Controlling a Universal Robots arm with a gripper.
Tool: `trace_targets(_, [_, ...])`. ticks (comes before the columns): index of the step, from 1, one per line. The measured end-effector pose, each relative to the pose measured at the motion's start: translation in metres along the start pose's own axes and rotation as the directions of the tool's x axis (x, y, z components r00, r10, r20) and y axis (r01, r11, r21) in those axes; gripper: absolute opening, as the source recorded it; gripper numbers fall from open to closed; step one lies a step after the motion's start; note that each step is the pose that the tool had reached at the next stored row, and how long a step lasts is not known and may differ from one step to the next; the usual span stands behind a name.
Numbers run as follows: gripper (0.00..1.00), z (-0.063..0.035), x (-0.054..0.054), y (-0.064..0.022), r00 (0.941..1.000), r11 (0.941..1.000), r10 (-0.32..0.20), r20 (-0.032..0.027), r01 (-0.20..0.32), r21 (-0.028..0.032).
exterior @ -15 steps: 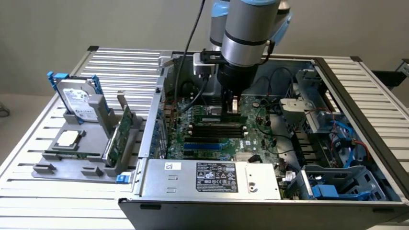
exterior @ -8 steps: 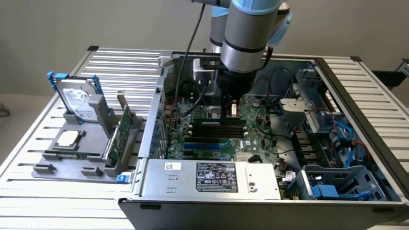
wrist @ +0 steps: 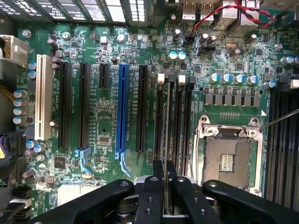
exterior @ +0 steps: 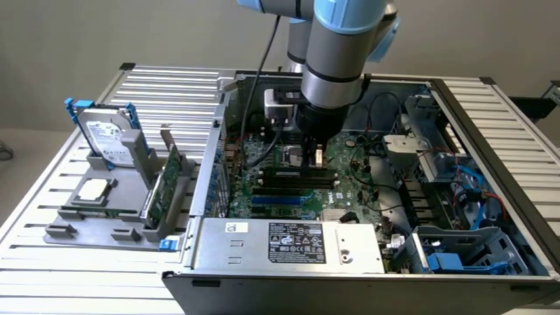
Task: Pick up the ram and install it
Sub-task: 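Insert the ram into the slot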
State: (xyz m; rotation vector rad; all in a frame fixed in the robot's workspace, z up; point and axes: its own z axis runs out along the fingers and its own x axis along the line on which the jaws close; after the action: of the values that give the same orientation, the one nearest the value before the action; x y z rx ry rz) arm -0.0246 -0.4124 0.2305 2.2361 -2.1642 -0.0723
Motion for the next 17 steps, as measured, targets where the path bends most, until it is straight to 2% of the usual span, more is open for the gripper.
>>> trace_targets(10, [0.14,0.0036,0.0000,-0.0002,1.0000,1.0000,-0.001,-0.0010,0.001,-0.0030])
trace_targets(13, [0.14,0.0036,0.0000,-0.0002,1.0000,1.0000,-0.003,-0.0049,0.003,-0.0052])
trace_targets(17, [0.14,0.0037,0.0001,-0.0003,0.9999,1.0000,-0.007,-0.0139,0.006,-0.0075])
